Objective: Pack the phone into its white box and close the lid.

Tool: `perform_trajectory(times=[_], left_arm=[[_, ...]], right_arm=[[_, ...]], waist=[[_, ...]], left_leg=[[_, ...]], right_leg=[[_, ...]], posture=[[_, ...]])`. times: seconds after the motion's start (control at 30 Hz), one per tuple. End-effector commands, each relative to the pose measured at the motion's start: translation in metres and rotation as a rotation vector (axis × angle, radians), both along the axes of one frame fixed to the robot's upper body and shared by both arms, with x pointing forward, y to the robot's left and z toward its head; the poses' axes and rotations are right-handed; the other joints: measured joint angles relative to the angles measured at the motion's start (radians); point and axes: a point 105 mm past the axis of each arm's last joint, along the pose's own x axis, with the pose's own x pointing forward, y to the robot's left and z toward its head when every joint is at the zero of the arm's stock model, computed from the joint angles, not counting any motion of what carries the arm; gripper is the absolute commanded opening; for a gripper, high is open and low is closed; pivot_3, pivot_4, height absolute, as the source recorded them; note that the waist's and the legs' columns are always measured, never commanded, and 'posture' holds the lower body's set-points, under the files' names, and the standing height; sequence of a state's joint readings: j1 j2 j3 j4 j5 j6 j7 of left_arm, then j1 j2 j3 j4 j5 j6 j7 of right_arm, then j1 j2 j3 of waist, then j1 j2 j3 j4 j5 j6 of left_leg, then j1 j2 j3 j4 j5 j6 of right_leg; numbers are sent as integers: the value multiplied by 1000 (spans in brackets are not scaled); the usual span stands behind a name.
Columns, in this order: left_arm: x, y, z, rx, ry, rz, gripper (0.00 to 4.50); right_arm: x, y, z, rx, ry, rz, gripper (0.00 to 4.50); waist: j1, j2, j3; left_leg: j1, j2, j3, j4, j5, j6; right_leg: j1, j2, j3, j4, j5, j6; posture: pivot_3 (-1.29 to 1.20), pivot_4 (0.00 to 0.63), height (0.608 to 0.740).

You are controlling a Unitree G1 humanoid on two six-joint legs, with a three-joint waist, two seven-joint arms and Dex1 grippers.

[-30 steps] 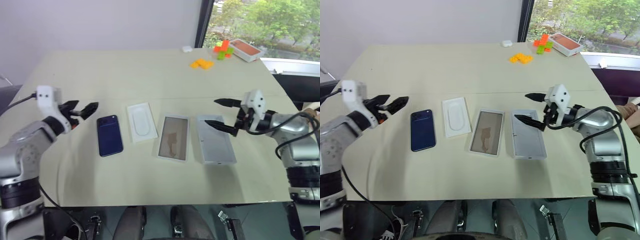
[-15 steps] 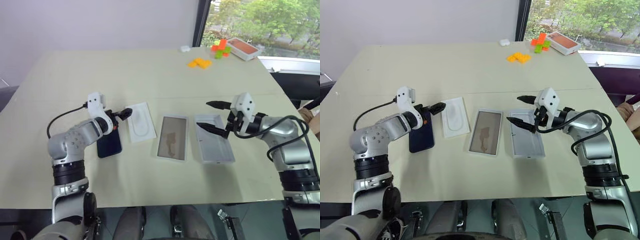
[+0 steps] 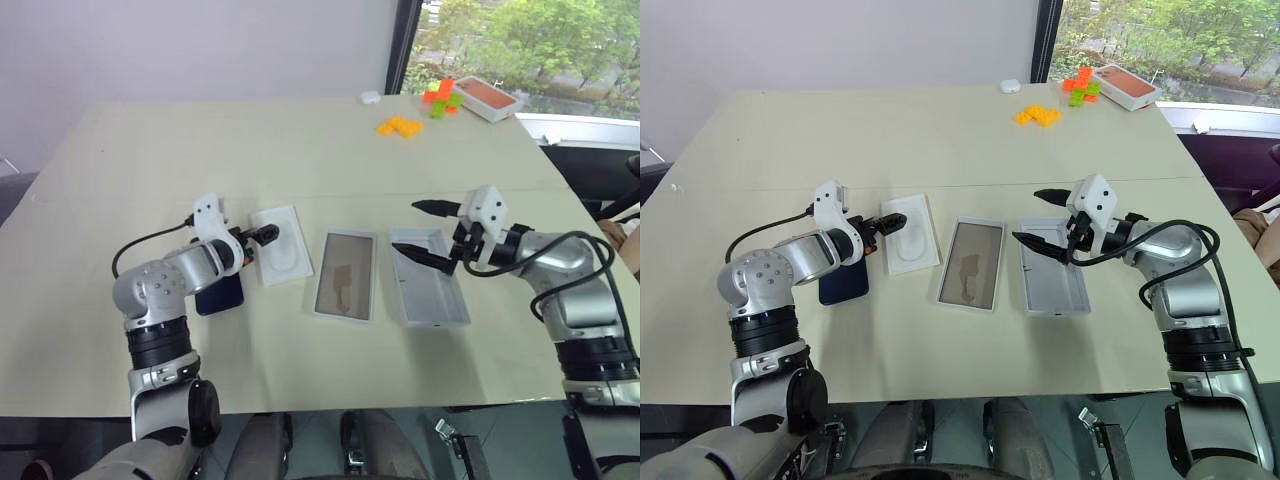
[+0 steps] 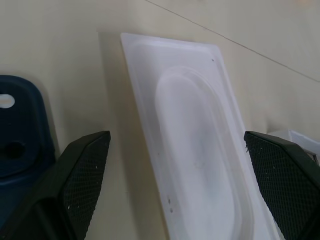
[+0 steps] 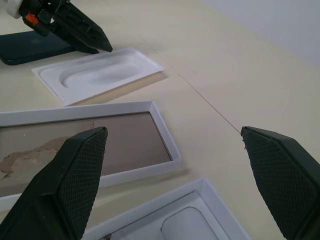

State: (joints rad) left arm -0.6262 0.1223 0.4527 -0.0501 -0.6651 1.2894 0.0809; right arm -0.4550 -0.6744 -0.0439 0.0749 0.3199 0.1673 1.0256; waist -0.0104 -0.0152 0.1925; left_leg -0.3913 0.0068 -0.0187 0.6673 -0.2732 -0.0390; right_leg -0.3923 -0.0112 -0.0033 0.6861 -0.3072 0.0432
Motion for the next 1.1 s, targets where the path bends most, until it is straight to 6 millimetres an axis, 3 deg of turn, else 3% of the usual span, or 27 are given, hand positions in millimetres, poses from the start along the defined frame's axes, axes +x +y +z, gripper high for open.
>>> perform_trajectory(times=[0.03, 0.1, 0.3, 0.67, 0.83, 0.97, 1.1], left_arm=[[-4, -7, 1, -18, 14, -30, 3980], [-5, -7, -4, -28, 37, -22, 3197], [-6, -5, -10, -37, 75, -17, 109], [-7, 5, -2, -123, 62, 23, 43], [-15, 8, 28, -238, 10, -70, 43], [-24, 10, 50, -218, -67, -189, 43], [-33, -7, 55, -189, -95, -283, 43]], right_arm=[[2, 6, 14, 9, -66, 16, 4500], [2, 7, 16, 13, -71, 15, 4500], [2, 8, 18, 14, -78, 13, 4500], [2, 8, 18, 13, -81, 6, 4500], [2, 6, 15, 5, -68, 8, 4500], [-7, 1, 10, 16, 14, 57, 4500], [-16, -8, 3, -12, 74, 85, 4500]], waist=[[0, 0, 0], [1, 0, 0], [0, 0, 0], [-2, 0, 0], [-1, -1, 0], [-3, -1, 1], [2, -1, 1]], left_leg=[[0, 0, 0, 0, 0, 0], [0, 0, 0, 0, 0, 0], [0, 0, 0, 0, 2, -3], [0, 0, 0, 0, 2, -3], [0, 0, 0, 0, 2, -4], [0, 0, 0, -1, 5, -9], [0, 0, 0, -2, 5, -9]], right_leg=[[0, 0, 0, 0, 0, 0], [0, 0, 0, 0, 0, 0], [0, 0, 0, 0, 0, 0], [0, 0, 0, 0, 0, 0], [-1, 0, 0, 0, 0, 0], [-1, 0, 0, 0, 0, 0], [-1, 0, 0, -1, 0, 0]], posture=[[0, 150, 740], [0, 150, 740], [0, 150, 740], [0, 150, 740], [0, 150, 740], [0, 150, 740], [0, 150, 740]])
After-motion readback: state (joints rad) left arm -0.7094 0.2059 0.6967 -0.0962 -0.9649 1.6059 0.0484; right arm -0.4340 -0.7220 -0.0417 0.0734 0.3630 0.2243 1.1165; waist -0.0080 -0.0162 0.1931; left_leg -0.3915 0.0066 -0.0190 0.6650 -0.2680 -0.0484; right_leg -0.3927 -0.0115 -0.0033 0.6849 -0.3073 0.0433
